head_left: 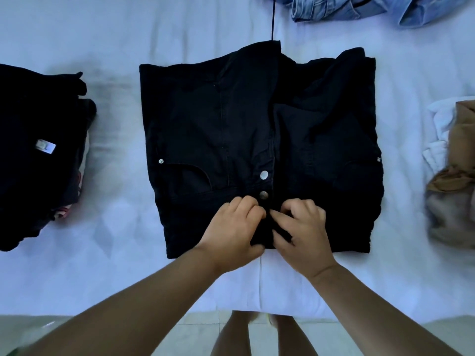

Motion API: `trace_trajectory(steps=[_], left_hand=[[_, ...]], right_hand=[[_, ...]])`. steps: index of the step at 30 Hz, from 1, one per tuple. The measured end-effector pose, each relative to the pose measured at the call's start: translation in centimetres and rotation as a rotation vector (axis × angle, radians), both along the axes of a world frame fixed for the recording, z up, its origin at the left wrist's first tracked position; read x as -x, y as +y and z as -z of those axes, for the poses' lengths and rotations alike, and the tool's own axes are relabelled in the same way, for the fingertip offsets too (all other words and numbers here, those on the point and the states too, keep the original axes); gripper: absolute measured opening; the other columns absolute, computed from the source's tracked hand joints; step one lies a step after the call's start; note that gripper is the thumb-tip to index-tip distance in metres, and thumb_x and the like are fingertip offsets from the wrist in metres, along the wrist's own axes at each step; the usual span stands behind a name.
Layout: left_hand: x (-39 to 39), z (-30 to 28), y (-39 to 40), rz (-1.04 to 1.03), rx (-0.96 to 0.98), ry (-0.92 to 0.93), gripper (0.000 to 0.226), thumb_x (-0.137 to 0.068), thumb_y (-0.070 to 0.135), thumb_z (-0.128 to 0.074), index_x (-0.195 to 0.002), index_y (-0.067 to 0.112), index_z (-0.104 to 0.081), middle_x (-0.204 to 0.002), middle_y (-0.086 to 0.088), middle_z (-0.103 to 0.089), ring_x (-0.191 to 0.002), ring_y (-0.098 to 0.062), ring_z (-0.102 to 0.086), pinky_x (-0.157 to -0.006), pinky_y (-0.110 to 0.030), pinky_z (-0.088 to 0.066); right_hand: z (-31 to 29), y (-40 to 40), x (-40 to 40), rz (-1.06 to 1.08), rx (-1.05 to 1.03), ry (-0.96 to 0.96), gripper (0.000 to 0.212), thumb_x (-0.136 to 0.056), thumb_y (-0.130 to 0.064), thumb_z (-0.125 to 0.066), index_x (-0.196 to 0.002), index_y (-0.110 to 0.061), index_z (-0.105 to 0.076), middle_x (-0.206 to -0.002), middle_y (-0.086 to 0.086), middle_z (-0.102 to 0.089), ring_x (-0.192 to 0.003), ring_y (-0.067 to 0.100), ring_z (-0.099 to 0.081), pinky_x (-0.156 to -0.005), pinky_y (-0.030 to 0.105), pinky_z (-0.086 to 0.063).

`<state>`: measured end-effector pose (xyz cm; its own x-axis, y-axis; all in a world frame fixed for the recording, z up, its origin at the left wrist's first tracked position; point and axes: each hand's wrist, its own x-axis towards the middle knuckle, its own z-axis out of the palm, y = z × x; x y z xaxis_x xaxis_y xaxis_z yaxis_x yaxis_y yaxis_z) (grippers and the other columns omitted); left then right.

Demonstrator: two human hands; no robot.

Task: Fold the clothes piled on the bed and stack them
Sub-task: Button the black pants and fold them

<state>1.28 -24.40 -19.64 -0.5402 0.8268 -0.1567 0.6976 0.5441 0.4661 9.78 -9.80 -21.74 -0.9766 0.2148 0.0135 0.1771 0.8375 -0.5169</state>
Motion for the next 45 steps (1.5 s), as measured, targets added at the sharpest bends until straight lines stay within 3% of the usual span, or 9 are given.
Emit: trace_trajectory(steps=[7, 13, 16, 19, 23, 29, 37, 41, 45], left_hand=[[1.1, -1.5, 0.1, -0.149, -0.087, -0.042, 0.03, -0.079, 0.026, -0.043, -0.082, 0.01, -0.068, -0.07, -0.001, -0.06, -0.058, -0.021, -0.059, -0.044, -0.03, -0.049], [1.5, -2.2, 0.0, -0.287, -0.1, -0.1, 0.031, -0.083, 0.009, -0.048, -0.112, 0.011, -0.06, -0.085, -0.003, -0.067, -0.074, -0.023, -0.062, -0.063, -0.033, -0.049], [1.1, -2.2, 0.3, -0.304, -0.098, -0.116, 0.037, -0.087, 0.004, -0.051, -0.123, 0.012, -0.055, -0.095, -0.003, -0.068, -0.083, -0.021, -0.063, -0.067, -0.025, -0.043], [1.0, -1.8, 0.4, -0.355, -0.065, -0.207, 0.042, -0.087, 0.021, -0.062, -0.127, 0.018, -0.053, -0.107, 0.005, -0.064, -0.096, -0.012, -0.06, -0.077, -0.018, -0.042], [1.0, -1.3, 0.6, -0.502, -0.022, -0.191, 0.014, -0.084, 0.023, -0.067, -0.095, 0.016, -0.07, -0.091, 0.001, -0.063, -0.084, -0.019, -0.062, -0.074, -0.033, -0.049], [0.7, -0.9, 1.3, -0.532, -0.018, -0.077, 0.016, -0.085, 0.024, -0.065, -0.078, 0.009, -0.065, -0.073, -0.003, -0.062, -0.065, -0.022, -0.059, -0.056, -0.031, -0.041], [-0.6, -0.4, 0.2, -0.298, -0.229, 0.028, 0.02, -0.079, 0.027, -0.054, -0.079, 0.014, -0.069, -0.077, 0.005, -0.063, -0.069, -0.01, -0.057, -0.056, -0.019, -0.045], [0.0, -0.1, 1.5, -0.493, -0.155, 0.021, 0.02, -0.078, 0.028, -0.054, -0.075, 0.014, -0.068, -0.067, 0.003, -0.06, -0.058, -0.015, -0.058, -0.045, -0.023, -0.044], [0.4, -0.2, 2.3, -0.489, -0.196, -0.133, 0.025, -0.081, 0.029, -0.055, -0.081, 0.01, -0.072, -0.072, -0.001, -0.063, -0.065, -0.018, -0.06, -0.057, -0.033, -0.052]], right_hand=[[0.1, -1.7, 0.5, 0.036, 0.049, 0.04, 0.022, -0.082, -0.026, -0.048, -0.08, -0.013, -0.066, -0.077, -0.003, -0.055, -0.078, 0.015, -0.044, -0.073, 0.022, -0.023], [-0.1, -2.1, 0.8, 0.139, 0.063, -0.031, 0.038, -0.085, -0.031, -0.042, -0.107, -0.012, -0.066, -0.077, -0.002, -0.055, -0.074, 0.02, -0.051, -0.071, 0.031, -0.038], [-0.1, -2.3, 1.7, 0.192, 0.043, -0.053, 0.03, -0.082, -0.034, -0.046, -0.089, -0.013, -0.067, -0.074, -0.002, -0.052, -0.07, 0.02, -0.054, -0.064, 0.032, -0.039], [0.3, -2.6, 2.5, 0.24, 0.063, -0.053, 0.022, -0.08, -0.028, -0.048, -0.074, -0.012, -0.062, -0.071, -0.001, -0.053, -0.067, 0.021, -0.055, -0.064, 0.03, -0.035], [0.7, -2.5, 2.5, 0.24, 0.164, -0.04, 0.01, -0.079, -0.016, -0.052, -0.074, -0.013, -0.06, -0.073, -0.004, -0.056, -0.071, 0.018, -0.052, -0.069, 0.026, -0.027], [0.0, -2.7, 0.4, 0.141, 0.171, 0.111, 0.016, -0.087, -0.015, -0.045, -0.078, -0.014, -0.058, -0.072, -0.006, -0.056, -0.069, 0.01, -0.044, -0.068, 0.02, -0.027], [0.0, -3.9, 0.3, 0.266, 0.187, 0.081, 0.022, -0.086, -0.017, -0.038, -0.073, -0.008, -0.054, -0.065, 0.0, -0.055, -0.058, 0.021, -0.053, -0.064, 0.027, -0.039], [-0.5, -3.7, 1.3, 0.324, 0.321, 0.035, 0.024, -0.088, -0.024, -0.037, -0.078, -0.011, -0.054, -0.069, -0.006, -0.054, -0.063, 0.015, -0.052, -0.066, 0.032, -0.044], [-0.8, -3.2, 1.7, 0.333, 0.398, -0.041, 0.019, -0.087, -0.019, -0.041, -0.084, -0.008, -0.056, -0.077, -0.005, -0.055, -0.073, 0.018, -0.054, -0.073, 0.033, -0.045]])
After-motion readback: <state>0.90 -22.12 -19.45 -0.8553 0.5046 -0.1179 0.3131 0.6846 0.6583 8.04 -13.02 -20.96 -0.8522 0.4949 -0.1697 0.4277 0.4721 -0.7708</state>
